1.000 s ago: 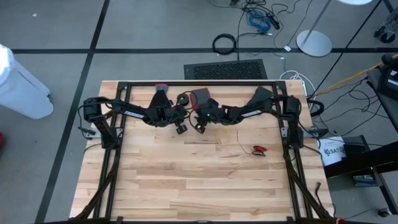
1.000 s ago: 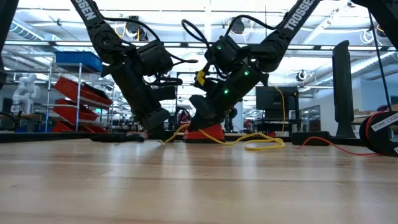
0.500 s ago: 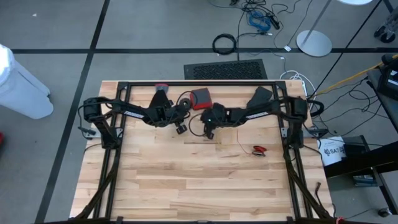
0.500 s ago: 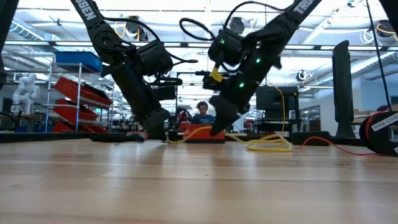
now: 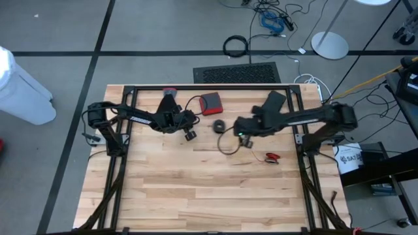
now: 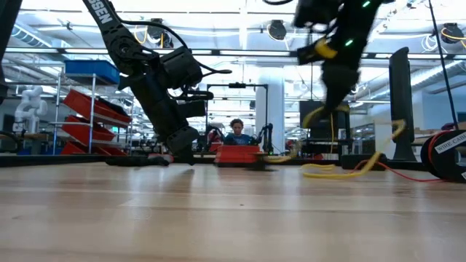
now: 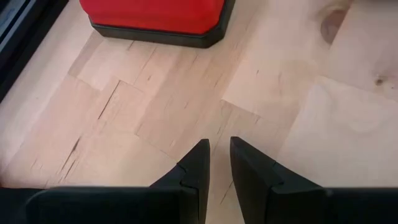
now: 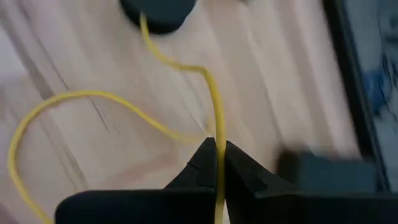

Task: Coil cords
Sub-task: Uncoil the yellow wire from the spool

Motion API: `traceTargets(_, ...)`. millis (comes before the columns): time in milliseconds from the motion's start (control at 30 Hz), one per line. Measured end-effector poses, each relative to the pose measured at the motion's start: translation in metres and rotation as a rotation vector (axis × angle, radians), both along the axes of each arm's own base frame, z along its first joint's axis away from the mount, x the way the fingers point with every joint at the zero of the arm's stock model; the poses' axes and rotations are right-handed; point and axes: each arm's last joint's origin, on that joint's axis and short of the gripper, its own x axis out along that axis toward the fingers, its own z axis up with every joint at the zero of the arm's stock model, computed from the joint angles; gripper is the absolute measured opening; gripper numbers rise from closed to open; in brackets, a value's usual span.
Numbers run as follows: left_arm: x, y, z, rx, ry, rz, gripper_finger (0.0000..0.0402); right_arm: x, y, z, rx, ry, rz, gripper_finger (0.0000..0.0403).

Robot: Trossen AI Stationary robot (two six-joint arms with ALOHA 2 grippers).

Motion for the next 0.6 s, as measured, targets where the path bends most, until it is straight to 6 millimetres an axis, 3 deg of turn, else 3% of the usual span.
traceTargets(133,0.000,0.000,0.000,0.000,0.000,0.000,0.0071,-0.037,-0.001,0.024,-0.016,0.021,-0.141,0.0000)
traceTargets(267,0.000,0.000,0.000,0.000,-0.001,0.000,0.0071,-0.059,0.000,0.039,-0.008,-0.009,-0.222,0.0000)
traceTargets(433,0.000,0.000,0.000,0.000,-0.001,0.000,0.0071,-0.072,0.000,0.045,-0.025,-0.010,-0.284,0.0000)
traceTargets(600,0.000,0.000,0.000,0.000,-0.001,0.000,0.0071,-0.072,0.002,0.045,-0.026,-0.013,-0.280,0.0021)
